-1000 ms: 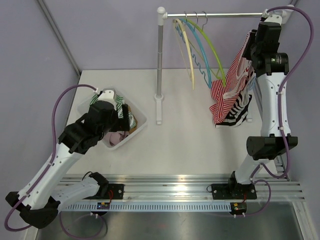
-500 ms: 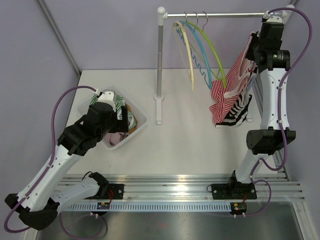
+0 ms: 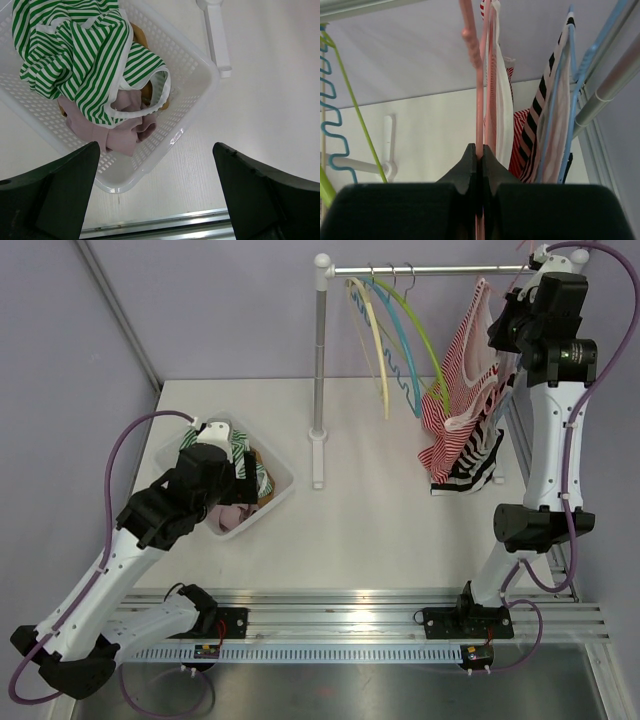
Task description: Remove the tank top from the hanger
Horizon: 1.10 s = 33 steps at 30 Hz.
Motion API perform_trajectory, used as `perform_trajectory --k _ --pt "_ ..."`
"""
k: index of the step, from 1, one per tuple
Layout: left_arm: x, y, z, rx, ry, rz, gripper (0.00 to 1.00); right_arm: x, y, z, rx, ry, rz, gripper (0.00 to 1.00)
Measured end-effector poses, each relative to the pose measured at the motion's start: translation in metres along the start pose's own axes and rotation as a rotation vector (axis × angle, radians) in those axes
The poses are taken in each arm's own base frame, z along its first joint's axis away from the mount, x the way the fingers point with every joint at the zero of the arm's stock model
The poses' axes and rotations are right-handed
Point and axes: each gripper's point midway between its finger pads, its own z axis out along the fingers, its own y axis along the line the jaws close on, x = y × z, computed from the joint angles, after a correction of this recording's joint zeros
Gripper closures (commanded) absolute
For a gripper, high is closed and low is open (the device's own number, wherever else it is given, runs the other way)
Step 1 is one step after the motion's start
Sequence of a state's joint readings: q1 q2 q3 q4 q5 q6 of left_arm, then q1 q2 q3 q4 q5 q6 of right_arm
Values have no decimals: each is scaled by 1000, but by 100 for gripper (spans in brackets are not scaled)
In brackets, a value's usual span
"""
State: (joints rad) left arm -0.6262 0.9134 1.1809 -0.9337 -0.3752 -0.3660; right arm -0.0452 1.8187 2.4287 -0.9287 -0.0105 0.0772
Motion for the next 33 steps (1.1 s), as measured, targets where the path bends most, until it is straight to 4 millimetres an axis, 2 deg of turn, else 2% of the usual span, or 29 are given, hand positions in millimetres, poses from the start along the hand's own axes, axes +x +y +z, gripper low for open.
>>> perform_trajectory --k 3,7,11,15,19,22,26,33 --pt "-1 0 -1 2 -3 -3 1 0 9 -11 -45 0 18 100" --pt "-12 -3 -7 14 -33 -32 1 7 19 -44 -100 3 42 100" --pt "-34 -11 -20 51 -94 -74 1 9 28 -87 -152 -24 62 100" --pt "-69 -31 -40 138 -186 -107 1 4 37 -128 -203 -69 73 100" --pt "-113 -72 -57 275 -290 -100 1 17 44 -158 -248 -54 78 100" --pt "-142 -113 -66 389 -361 -49 1 48 45 -178 -267 5 93 100" --pt "-157 -166 -72 530 -414 36 1 79 44 -209 -275 55 99 100" --pt "-172 -253 -78 731 -487 156 1 93 45 -274 -301 19 62 100"
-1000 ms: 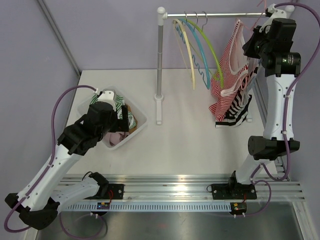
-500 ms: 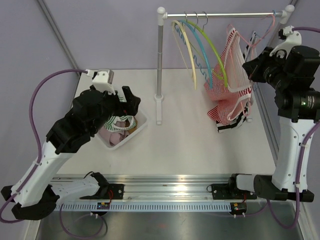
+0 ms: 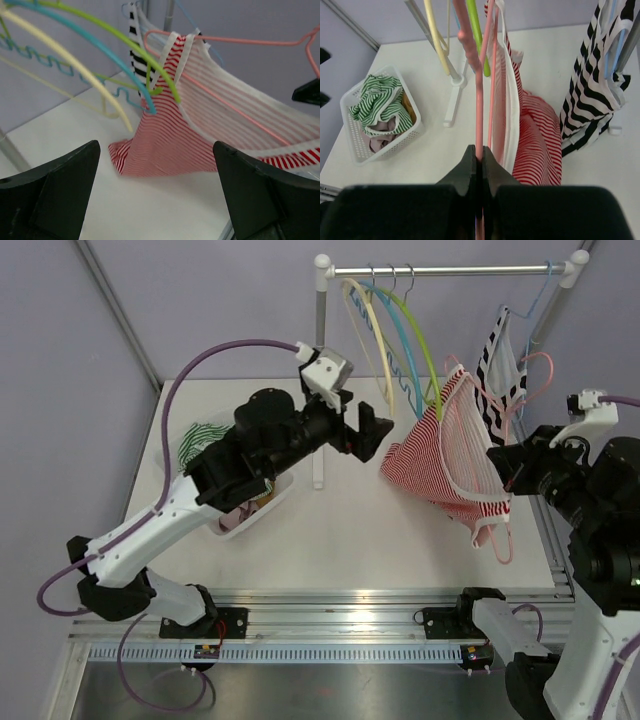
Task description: Remove the tank top from the hanger
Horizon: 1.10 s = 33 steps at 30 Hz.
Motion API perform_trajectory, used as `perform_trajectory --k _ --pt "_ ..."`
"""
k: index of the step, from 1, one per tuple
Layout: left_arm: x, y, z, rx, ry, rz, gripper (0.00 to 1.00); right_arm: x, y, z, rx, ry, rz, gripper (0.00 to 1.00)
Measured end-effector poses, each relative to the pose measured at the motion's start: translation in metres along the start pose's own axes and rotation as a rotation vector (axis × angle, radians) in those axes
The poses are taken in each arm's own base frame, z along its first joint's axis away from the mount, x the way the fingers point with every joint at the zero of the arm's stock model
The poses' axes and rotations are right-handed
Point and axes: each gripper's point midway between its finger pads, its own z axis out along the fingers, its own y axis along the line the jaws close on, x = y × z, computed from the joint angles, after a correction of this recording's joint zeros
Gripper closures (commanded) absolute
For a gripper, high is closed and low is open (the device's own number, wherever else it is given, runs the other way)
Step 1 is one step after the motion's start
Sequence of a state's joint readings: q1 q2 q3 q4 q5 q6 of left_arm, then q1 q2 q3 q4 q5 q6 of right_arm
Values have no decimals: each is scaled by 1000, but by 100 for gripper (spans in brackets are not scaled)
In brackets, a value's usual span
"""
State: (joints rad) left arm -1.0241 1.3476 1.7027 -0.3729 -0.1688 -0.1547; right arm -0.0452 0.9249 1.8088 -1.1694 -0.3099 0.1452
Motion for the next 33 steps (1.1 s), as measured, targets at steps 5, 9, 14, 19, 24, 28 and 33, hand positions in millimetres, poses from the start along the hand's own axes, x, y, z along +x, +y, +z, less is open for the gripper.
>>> perform_trajectory --k 5,9,14,19,24,28,33 --pt "-10 -45 43 88 -28 70 3 9 17 -38 -51 -40 -30 100" --pt "-11 -67 69 122 -33 106 12 14 33 -62 -115 -64 -52 100" --pt "-3 -70 78 125 -17 145 27 15 45 -75 -179 -74 -72 100" --pt "-5 -68 79 103 -27 164 51 19 56 -79 -249 -57 -78 100" --pt "-3 -56 83 39 -23 189 68 18 65 -86 -302 -58 -88 100" --pt "0 -47 84 -12 -13 203 100 18 66 -86 -309 -56 -92 100" --pt "5 -29 78 -106 -5 207 100 22 67 -81 -328 -38 -114 100"
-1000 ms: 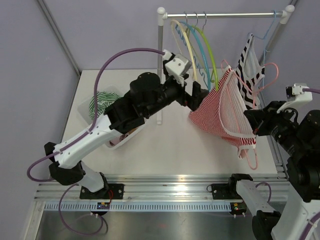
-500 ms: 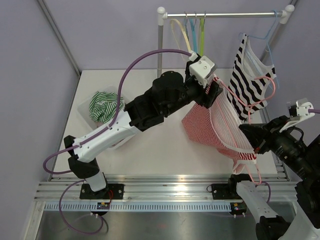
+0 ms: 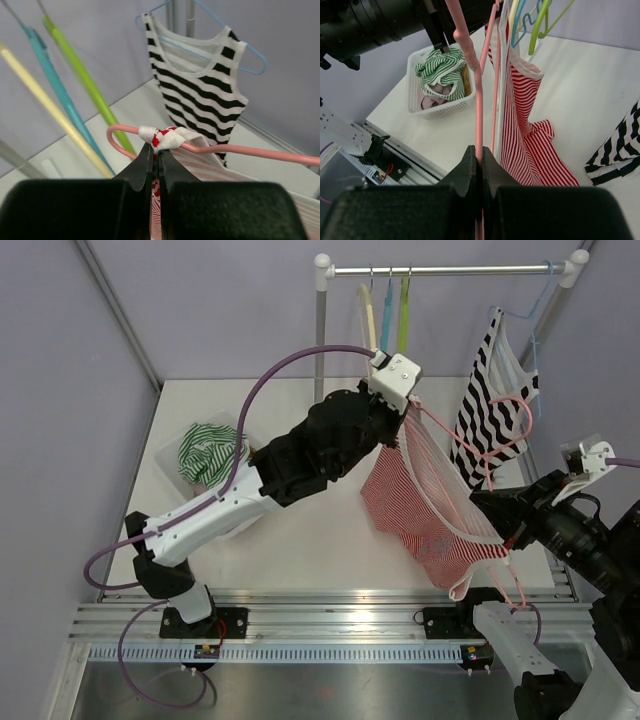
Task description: Remove the tank top from the hanger
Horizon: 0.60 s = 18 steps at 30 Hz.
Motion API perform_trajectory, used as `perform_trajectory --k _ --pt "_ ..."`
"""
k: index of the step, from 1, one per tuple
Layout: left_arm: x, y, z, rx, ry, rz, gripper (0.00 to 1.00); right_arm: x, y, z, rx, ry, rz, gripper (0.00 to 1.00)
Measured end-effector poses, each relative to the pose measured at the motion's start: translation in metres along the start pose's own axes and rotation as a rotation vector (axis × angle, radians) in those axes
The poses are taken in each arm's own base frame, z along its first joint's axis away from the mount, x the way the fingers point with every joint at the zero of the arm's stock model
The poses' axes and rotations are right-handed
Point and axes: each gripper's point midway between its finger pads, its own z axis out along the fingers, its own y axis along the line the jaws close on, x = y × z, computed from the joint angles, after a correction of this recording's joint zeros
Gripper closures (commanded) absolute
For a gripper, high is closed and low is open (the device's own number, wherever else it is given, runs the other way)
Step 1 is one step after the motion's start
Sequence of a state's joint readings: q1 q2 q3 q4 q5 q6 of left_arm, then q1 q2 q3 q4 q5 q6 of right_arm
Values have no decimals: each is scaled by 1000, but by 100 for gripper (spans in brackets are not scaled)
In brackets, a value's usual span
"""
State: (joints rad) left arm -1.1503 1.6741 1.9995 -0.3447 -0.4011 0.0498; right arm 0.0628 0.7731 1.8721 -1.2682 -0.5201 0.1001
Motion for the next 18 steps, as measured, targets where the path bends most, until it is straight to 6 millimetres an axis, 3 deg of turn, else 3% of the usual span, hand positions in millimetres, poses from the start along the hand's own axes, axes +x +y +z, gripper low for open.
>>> perform_trajectory --k 6,13,18 --pt "11 57 -27 -252 51 -66 100 8 7 14 -114 52 -52 100" --pt "-6 107 -73 -286 27 -318 100 -3 9 46 -238 62 -123 100" --pt "7 134 -88 -286 65 -413 100 1 9 62 -300 75 -138 100"
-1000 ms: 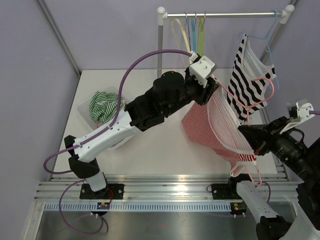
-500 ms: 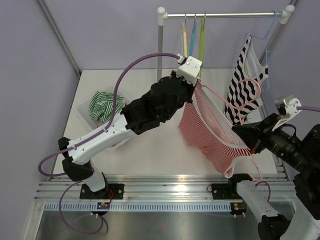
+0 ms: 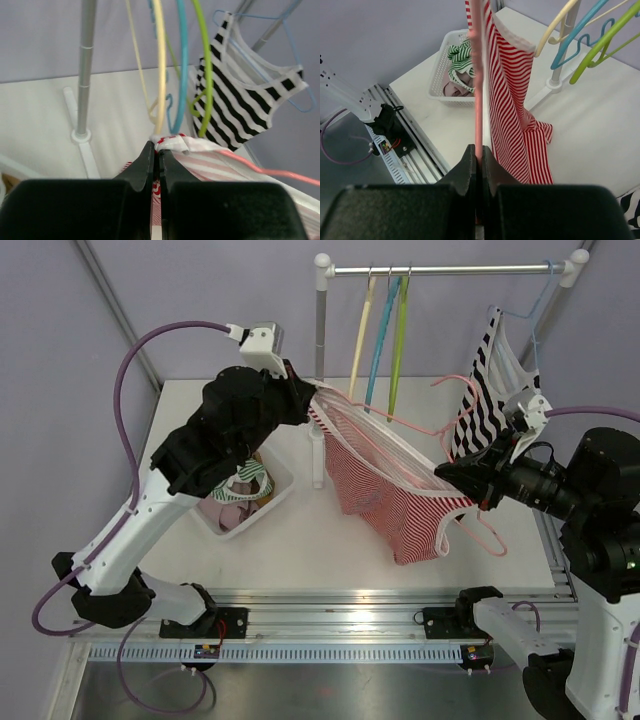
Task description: Remove the tank top from the hanger
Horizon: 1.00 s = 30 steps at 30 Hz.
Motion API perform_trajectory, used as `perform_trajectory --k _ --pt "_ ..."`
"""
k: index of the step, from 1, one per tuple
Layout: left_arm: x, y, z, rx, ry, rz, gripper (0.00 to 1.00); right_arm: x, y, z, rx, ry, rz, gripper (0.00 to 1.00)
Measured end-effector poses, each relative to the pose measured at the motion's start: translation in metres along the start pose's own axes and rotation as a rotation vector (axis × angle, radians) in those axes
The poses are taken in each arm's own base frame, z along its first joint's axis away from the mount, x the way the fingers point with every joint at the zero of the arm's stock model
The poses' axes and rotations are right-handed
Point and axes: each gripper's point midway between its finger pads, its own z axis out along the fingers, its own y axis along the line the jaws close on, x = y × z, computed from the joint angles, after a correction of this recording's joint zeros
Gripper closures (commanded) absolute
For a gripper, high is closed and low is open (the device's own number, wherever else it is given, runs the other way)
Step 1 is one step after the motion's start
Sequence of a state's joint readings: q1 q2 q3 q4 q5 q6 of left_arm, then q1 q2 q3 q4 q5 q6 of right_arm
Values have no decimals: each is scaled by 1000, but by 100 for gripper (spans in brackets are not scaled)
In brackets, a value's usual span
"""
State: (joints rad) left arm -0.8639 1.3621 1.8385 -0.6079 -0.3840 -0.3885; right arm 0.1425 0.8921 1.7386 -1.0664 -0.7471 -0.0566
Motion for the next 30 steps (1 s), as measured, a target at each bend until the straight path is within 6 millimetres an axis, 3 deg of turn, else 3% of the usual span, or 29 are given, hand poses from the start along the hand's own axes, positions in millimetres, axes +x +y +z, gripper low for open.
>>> perform_trajectory --k 5,8,15,20,25,30 --pt "13 55 7 -106 36 18 100 -2 8 -4 -26 -23 -24 100" --pt "27 55 2 -68 61 46 100 -3 10 -5 -33 -28 -26 100" --pt "27 55 4 -10 48 32 100 -6 11 0 -46 -151 -25 100" --pt "79 35 -6 231 95 0 100 -9 9 17 -133 -364 55 100" --pt "124 0 -24 506 181 0 100 -43 -4 39 -218 -500 123 100" --pt "173 -26 -33 621 299 41 100 -69 -20 39 -189 -663 141 100"
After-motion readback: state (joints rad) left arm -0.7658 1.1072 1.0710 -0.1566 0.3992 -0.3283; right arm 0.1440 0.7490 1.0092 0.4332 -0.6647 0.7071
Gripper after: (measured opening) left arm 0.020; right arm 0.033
